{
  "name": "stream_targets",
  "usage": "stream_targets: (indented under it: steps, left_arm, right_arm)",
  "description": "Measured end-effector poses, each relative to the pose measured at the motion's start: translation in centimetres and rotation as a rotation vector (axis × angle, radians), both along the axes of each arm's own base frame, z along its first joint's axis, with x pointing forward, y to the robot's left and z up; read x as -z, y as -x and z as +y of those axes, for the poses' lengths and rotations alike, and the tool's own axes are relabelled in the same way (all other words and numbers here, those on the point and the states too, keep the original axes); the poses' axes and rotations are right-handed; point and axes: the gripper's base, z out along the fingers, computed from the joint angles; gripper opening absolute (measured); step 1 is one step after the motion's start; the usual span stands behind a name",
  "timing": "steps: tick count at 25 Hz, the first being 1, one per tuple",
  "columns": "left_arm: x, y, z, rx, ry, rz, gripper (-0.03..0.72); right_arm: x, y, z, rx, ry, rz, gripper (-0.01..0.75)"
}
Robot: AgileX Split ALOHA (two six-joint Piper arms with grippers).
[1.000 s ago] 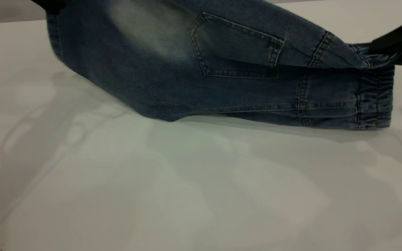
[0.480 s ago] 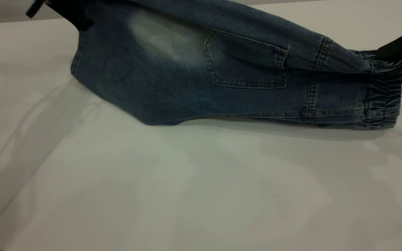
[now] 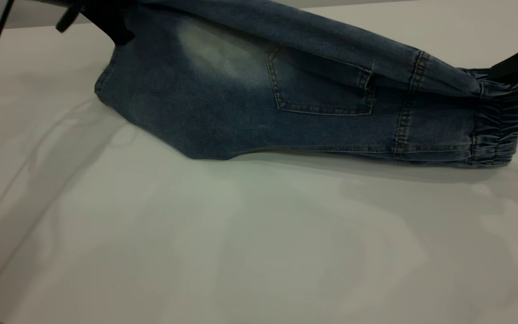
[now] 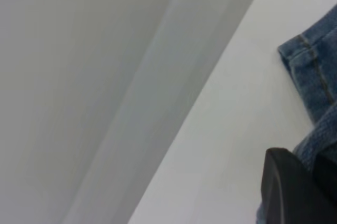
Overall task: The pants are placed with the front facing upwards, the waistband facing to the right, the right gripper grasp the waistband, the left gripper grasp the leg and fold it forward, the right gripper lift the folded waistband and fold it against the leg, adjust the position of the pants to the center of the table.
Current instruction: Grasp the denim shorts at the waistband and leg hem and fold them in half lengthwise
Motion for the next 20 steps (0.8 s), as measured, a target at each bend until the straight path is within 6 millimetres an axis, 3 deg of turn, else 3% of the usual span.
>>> stream_targets:
  steps: [9,20]
  left_arm:
    - [1.5,-0.1,-2.7,0.074,0.012,-0.053,0.057]
    - [1.8,-0.2,-2.9,0.076,0.021,-0.067,0.092]
  right_arm:
    - [0.0,0.0,0.0,-0.001,0.006,0.002,0.037]
    - [0.0,0.0,0.0,0.003,0.001,0.005,0.040]
